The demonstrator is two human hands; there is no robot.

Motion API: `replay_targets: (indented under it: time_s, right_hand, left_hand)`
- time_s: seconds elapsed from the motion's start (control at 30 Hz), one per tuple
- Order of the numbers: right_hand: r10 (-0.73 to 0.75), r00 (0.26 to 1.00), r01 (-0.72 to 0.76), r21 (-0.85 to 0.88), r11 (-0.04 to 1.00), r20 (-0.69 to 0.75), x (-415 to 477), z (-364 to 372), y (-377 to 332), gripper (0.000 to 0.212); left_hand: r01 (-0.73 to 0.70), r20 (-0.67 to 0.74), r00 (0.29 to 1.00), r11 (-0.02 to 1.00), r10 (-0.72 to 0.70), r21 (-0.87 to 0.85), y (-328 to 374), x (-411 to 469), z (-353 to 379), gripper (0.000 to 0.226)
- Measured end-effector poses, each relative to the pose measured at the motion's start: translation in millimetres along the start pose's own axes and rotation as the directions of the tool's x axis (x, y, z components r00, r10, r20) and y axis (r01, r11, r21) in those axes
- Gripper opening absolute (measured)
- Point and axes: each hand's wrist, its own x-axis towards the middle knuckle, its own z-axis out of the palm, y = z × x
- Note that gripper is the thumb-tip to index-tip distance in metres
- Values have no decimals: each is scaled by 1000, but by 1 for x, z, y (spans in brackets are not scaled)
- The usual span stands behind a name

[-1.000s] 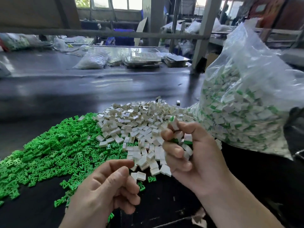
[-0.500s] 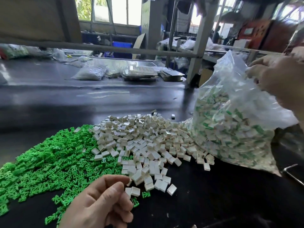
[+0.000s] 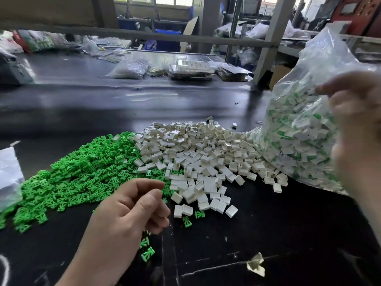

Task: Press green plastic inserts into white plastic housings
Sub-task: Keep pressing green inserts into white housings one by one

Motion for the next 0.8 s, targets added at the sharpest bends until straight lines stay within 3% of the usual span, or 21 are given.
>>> replay_targets:
  time_s: [0.07, 0.1, 0.17, 0.27, 0.33, 0.43, 0.5, 0.53, 0.67, 0.8]
  right_hand:
    - [-67, 969, 85, -69, 994, 237, -28, 23, -12, 32]
    - [-82, 910, 126, -82, 989, 407, -49, 35, -13, 43]
    - [2, 693, 129, -127, 983, 721, -84, 54, -21, 72]
    - [120, 427, 209, -227, 951, 896, -112, 63, -13, 93]
    - [97, 409, 251, -214, 944, 907, -123, 66, -11, 99]
    - [85, 413, 336, -239, 911, 907, -133, 78, -12, 102]
    - [132, 448, 334, -303, 893, 884, -128, 87, -8, 105]
    - [166, 464, 319, -339, 885, 870, -123, 92, -6, 106]
    - [295, 479, 217, -438, 873, 827, -104, 112, 8, 109]
    - [264, 502, 170, -393, 904, 823, -106, 130, 0, 97]
  left_hand:
    - [-36, -74, 996, 991, 46, 127, 3, 3, -14, 15]
    - [-46, -90, 994, 973, 68, 227, 4, 4, -23, 18]
    - [-59, -23, 996, 860, 81, 508, 5, 4, -44, 44]
    - [-74, 115, 993, 570, -37, 818, -6, -15, -73, 100]
    - [-80, 161, 978, 482, -130, 873, -20, -33, -83, 127]
    - [-225, 295, 931, 300, -216, 927, -41, -48, -82, 133]
    - [-214, 264, 933, 213, -245, 953, -43, -42, -73, 134]
    - [-188, 234, 953, 232, -191, 955, -46, -39, -71, 131]
    - [-135, 194, 950, 238, -245, 962, -47, -18, -63, 114]
    - [-87, 141, 974, 282, -178, 955, -47, -1, -37, 106]
